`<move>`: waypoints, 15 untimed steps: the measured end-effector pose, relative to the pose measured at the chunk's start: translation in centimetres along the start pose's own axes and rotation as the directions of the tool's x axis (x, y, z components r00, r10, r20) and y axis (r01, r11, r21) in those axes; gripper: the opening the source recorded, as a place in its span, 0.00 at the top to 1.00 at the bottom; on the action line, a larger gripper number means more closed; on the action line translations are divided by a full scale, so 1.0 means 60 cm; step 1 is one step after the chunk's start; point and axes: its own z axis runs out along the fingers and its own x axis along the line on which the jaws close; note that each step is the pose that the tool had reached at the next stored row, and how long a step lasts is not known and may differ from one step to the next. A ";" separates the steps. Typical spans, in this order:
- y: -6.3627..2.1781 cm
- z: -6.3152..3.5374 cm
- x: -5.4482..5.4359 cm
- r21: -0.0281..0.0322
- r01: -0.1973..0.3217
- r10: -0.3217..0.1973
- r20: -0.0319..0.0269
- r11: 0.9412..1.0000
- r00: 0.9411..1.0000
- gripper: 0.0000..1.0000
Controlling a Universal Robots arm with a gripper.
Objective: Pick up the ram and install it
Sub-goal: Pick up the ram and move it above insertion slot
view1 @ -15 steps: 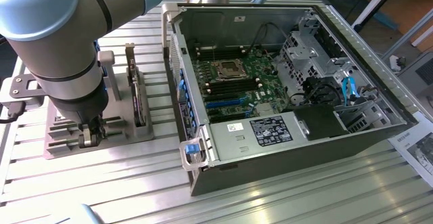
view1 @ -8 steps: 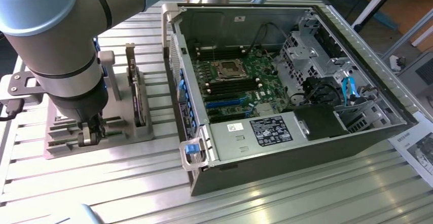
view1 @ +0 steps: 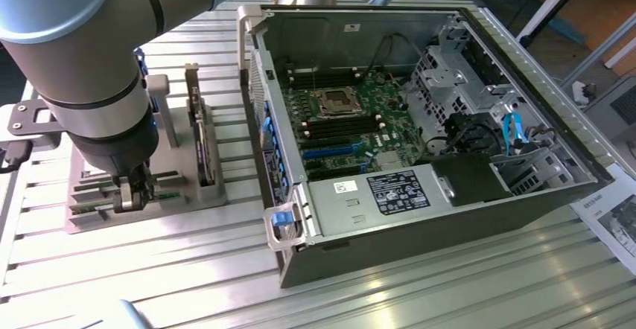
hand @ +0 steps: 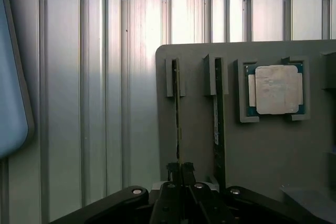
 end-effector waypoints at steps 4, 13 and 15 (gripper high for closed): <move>0.000 0.000 0.000 0.000 0.000 0.000 0.019 1.000 1.000 0.88; 0.000 -0.002 0.000 0.000 0.001 -0.001 0.019 1.000 1.000 0.88; 0.000 -0.003 0.000 0.000 0.001 -0.001 0.019 1.000 1.000 0.88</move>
